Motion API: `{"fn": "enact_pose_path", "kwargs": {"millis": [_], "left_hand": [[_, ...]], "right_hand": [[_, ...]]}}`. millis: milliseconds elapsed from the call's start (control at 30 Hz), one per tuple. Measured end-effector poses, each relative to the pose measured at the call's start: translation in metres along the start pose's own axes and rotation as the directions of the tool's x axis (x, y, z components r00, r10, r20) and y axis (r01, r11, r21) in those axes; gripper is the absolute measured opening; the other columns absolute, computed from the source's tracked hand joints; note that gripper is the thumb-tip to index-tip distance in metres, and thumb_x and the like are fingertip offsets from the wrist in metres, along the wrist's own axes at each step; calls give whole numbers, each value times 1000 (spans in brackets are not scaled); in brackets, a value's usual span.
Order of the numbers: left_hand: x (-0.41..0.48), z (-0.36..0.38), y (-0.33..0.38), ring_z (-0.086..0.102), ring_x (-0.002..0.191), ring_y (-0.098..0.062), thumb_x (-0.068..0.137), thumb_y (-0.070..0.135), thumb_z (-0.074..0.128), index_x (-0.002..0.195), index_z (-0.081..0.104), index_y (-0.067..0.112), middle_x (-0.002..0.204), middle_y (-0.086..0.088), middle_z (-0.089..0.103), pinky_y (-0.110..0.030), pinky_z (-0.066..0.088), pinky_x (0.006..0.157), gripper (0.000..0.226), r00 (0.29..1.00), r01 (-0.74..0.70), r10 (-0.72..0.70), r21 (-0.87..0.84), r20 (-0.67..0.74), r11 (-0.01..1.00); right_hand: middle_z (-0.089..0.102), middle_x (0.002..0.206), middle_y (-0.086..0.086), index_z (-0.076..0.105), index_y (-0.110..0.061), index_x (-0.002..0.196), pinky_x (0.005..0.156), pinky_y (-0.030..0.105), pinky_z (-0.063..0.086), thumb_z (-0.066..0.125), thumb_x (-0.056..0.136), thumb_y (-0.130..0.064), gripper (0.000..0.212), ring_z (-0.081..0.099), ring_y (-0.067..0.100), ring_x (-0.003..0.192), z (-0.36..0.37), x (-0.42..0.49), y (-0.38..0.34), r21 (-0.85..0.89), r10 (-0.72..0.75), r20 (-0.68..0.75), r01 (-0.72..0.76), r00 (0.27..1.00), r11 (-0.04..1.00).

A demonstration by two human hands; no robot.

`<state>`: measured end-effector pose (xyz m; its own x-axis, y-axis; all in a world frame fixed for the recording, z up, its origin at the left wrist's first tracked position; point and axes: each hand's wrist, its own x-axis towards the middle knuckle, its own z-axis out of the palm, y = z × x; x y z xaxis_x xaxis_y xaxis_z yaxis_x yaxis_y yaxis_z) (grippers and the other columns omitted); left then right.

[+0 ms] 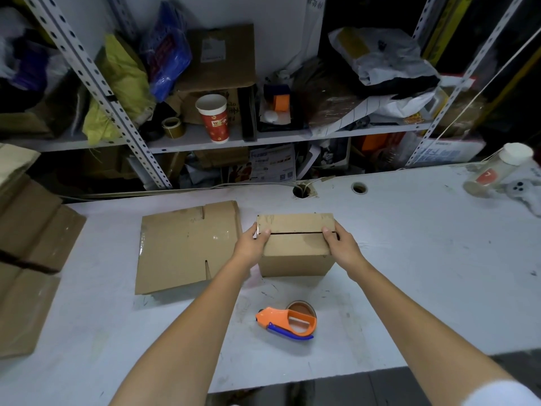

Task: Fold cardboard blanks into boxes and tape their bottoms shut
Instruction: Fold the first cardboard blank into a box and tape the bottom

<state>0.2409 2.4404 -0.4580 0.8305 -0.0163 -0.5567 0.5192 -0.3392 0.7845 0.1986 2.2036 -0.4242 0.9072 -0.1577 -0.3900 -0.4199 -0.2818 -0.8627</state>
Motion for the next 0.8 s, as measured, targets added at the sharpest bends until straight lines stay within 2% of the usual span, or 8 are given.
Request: {"fn": "enact_pose_path", "kwargs": {"millis": [133, 267, 400, 467, 533, 600, 700, 800], "left_hand": [[5, -2, -2, 54, 130, -28, 57, 83, 51, 155, 29, 35, 150, -3, 49, -48, 46, 107, 111, 1000, 19, -19, -1, 20, 1000], [7, -4, -3, 54, 130, -28, 66, 78, 55, 153, 34, 31, 150, -2, 49, -49, 45, 108, 101, 1000, 4, -4, -15, 25, 1000], [5, -2, -3, 53, 130, -28, 74, 69, 57, 153, 35, 30, 150, -1, 49, -49, 45, 108, 91, 1000, -8, 9, -36, 25, 999], [5, -2, -3, 52, 131, -28, 74, 69, 56, 153, 36, 30, 150, -2, 49, -49, 45, 108, 90, 999, -15, 16, -36, 28, 999], [11, -2, -6, 53, 130, -27, 61, 77, 54, 150, 39, 30, 147, -3, 52, -47, 45, 108, 102, 999, -22, 23, -41, 29, 999], [21, -1, -13, 55, 128, -27, 54, 80, 52, 149, 42, 32, 145, -2, 54, -48, 46, 107, 107, 999, -18, 19, -41, 30, 999], [23, 0, -14, 56, 128, -28, 54, 80, 52, 147, 43, 34, 144, -1, 55, -50, 47, 106, 104, 999, -18, 19, -29, 34, 999], [22, 0, -13, 54, 130, -27, 54, 79, 51, 148, 42, 34, 146, -1, 54, -49, 47, 106, 104, 999, -16, 17, -25, 30, 1000]], "right_hand": [[59, 129, -8, 48, -30, 144, 104, 40, 48, 45, 104, -41, 41, 55, 16, 119, -6, -12, 6, 29, 24, 34, -25, 999, 999], [62, 110, -9, 60, -22, 128, 100, 45, 51, 45, 105, -38, 32, 61, 21, 111, -2, -39, 24, 76, 87, -126, -78, 988, 994], [68, 110, 5, 61, -19, 111, 92, 41, 54, 49, 103, -38, 24, 66, 19, 96, 13, -68, 51, 61, 151, -255, -140, 955, 988], [70, 108, 6, 63, -16, 113, 81, 30, 53, 52, 102, -35, 24, 66, 17, 92, 29, -79, 65, -65, 138, -221, -156, 965, 986], [70, 105, 3, 64, -14, 122, 75, 24, 48, 55, 101, -35, 31, 65, 15, 93, 48, -88, 76, -244, 125, -139, -156, 982, 957], [69, 109, 1, 61, -18, 130, 81, 26, 50, 60, 97, -37, 38, 63, 15, 97, 68, -95, 82, -392, 107, -42, -114, 993, 913], [63, 131, 0, 49, -22, 144, 95, 30, 49, 65, 91, -49, 62, 56, 19, 118, 94, -98, 84, -630, 47, 102, 28, 994, 776], [55, 138, 0, 33, -26, 152, 94, 34, 48, 65, 81, -66, 87, 45, 22, 125, 106, -94, 85, -772, 54, 180, 108, 982, 626]]}}
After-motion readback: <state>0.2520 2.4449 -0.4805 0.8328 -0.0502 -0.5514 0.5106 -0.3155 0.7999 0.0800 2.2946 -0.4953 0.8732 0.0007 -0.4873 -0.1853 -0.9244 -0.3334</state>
